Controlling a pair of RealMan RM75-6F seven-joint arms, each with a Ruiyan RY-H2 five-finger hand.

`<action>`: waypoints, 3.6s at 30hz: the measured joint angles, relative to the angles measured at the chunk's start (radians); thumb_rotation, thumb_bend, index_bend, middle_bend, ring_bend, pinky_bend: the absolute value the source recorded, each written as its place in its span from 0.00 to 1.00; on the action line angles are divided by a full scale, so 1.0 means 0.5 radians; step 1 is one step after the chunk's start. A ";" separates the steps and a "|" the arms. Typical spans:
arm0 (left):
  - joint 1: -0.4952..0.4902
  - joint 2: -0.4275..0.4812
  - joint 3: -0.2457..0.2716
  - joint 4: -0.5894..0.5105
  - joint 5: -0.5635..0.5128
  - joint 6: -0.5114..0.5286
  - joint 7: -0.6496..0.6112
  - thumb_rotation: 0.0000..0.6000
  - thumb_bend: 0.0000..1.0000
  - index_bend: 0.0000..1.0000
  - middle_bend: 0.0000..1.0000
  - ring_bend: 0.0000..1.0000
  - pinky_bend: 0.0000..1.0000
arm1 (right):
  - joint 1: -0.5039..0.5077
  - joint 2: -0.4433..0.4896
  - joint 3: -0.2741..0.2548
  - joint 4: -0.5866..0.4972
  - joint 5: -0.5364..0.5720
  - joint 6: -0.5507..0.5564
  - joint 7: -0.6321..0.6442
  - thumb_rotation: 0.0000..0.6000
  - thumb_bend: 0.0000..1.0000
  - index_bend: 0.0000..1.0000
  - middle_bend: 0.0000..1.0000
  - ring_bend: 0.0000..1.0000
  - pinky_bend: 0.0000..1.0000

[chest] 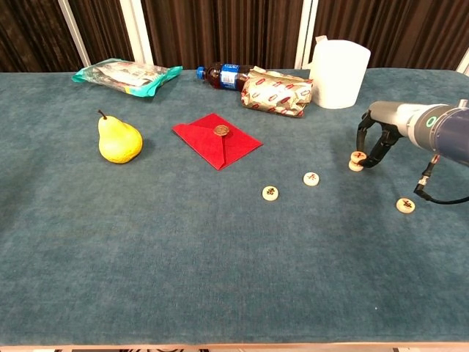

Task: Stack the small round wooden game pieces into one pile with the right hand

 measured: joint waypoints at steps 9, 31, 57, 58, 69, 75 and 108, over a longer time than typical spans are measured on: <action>0.001 0.002 -0.004 -0.010 -0.015 -0.003 0.009 1.00 0.16 0.11 0.00 0.00 0.01 | 0.005 0.003 -0.010 0.006 0.025 -0.008 -0.008 1.00 0.39 0.49 0.00 0.01 0.04; 0.000 0.000 -0.006 -0.012 -0.021 -0.006 0.013 1.00 0.16 0.11 0.00 0.00 0.01 | 0.002 0.025 -0.026 -0.036 0.032 -0.012 0.012 1.00 0.39 0.49 0.00 0.01 0.04; 0.001 0.002 -0.016 -0.013 -0.035 -0.003 0.011 1.00 0.16 0.11 0.00 0.00 0.01 | -0.001 0.083 -0.019 -0.159 0.004 0.027 0.051 1.00 0.39 0.40 0.00 0.01 0.02; 0.001 0.001 -0.016 -0.013 -0.036 -0.003 0.013 1.00 0.16 0.11 0.00 0.00 0.01 | -0.006 0.096 -0.018 -0.189 -0.009 0.034 0.056 1.00 0.39 0.39 0.00 0.01 0.01; 0.001 0.001 -0.018 -0.014 -0.032 -0.001 -0.001 1.00 0.16 0.11 0.00 0.00 0.00 | -0.142 0.322 -0.140 -0.779 -0.441 0.281 0.109 1.00 0.39 0.36 0.00 0.00 0.00; 0.000 0.009 -0.015 -0.013 -0.024 -0.006 -0.022 1.00 0.16 0.11 0.00 0.00 0.00 | -0.225 0.367 -0.279 -0.925 -0.628 0.416 0.096 1.00 0.39 0.36 0.00 0.00 0.00; 0.000 0.000 -0.021 -0.013 -0.027 0.007 -0.005 1.00 0.16 0.11 0.00 0.00 0.00 | -0.571 0.307 -0.447 -0.691 -0.806 0.463 0.362 1.00 0.39 0.36 0.00 0.00 0.00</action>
